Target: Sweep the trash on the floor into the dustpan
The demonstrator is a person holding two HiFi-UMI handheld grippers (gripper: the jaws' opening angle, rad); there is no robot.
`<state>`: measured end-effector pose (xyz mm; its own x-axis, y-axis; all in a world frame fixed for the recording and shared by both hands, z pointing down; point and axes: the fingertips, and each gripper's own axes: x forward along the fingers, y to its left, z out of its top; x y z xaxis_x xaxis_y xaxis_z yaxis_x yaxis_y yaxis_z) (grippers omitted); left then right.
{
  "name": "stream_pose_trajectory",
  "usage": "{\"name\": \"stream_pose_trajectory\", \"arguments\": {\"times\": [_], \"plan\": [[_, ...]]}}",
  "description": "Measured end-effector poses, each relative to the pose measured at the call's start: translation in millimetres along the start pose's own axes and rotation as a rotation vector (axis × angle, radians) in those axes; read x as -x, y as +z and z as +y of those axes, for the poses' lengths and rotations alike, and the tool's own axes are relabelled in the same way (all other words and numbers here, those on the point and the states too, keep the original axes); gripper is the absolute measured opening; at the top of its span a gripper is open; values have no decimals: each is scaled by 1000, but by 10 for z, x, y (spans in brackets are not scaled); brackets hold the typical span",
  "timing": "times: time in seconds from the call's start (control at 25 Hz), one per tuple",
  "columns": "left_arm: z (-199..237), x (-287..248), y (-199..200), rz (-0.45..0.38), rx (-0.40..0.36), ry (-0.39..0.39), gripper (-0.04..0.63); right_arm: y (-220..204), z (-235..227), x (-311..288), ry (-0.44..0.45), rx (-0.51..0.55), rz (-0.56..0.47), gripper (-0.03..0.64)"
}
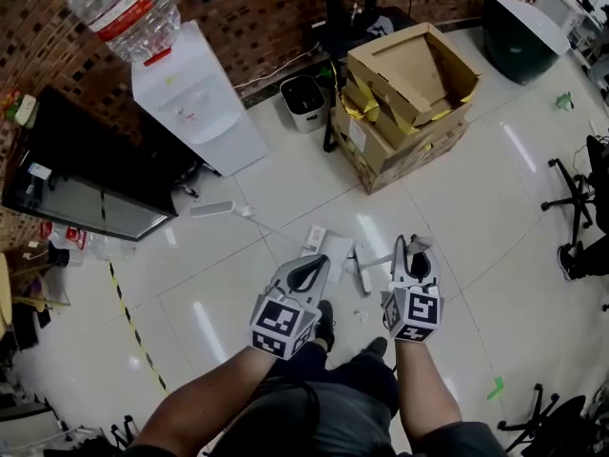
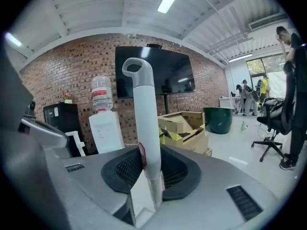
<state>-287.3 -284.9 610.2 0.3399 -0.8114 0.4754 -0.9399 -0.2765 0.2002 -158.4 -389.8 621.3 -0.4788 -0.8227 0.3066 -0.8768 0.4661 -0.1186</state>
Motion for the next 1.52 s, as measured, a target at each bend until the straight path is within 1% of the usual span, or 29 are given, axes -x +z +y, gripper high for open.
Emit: {"name": "stream_pose_trajectory", "arguments": {"times": [0.12, 0.28, 0.36, 0.44, 0.52, 0.64, 0.72, 0.76, 0.88, 0.92, 0.96, 1.08, 1.16, 1.24, 1.36, 1.44, 1.52], "plan": [[197, 118, 20, -15, -6, 21, 6, 60, 360, -208, 46, -16, -1, 107], [376, 245, -27, -16, 29, 51, 6, 118, 811, -398, 113, -8, 7, 109], [440, 318, -22, -26, 40, 66, 6, 139, 932, -408, 126, -8, 12, 109], [481, 379, 18, -43, 42, 74, 6, 151, 964, -377, 132, -11, 16, 107], [470, 404, 53, -51, 50, 71, 6, 158, 897, -308, 121, -8, 23, 107], [357, 409, 134, -63, 50, 42, 6, 218, 621, -103, 64, -23, 22, 106], [225, 409, 203, -76, 31, 13, 6, 330, 456, 78, 47, -50, 0, 106], [156, 406, 237, -77, 7, 5, 6, 413, 402, 176, 52, -56, -20, 106], [-81, 402, 425, -82, -130, -6, 6, 749, 257, 497, 62, -38, -86, 107], [-180, 411, 525, -94, -165, -20, 6, 867, 189, 610, 49, -30, -101, 107], [-282, 422, 633, -112, -183, -36, 6, 974, 107, 727, 29, -25, -110, 106], [-613, 449, 925, -158, -203, -63, 6, 1270, -136, 1151, -15, 1, -132, 106], [-879, 442, 1116, -192, -205, -70, 6, 1487, -284, 1489, -9, 37, -154, 106], [-1153, 423, 1339, -236, -183, -64, 6, 1664, -485, 1807, -1, 57, -149, 106], [-1603, 448, 1592, -273, -147, -82, 6, 1859, -848, 2288, -22, 54, -154, 106], [-1946, 479, 1711, -288, -154, -98, 6, 1992, -1108, 2615, -32, 45, -187, 106], [-2283, 502, 1788, -300, -152, -89, 6, 2127, -1384, 2935, -33, 46, -218, 106]]}}
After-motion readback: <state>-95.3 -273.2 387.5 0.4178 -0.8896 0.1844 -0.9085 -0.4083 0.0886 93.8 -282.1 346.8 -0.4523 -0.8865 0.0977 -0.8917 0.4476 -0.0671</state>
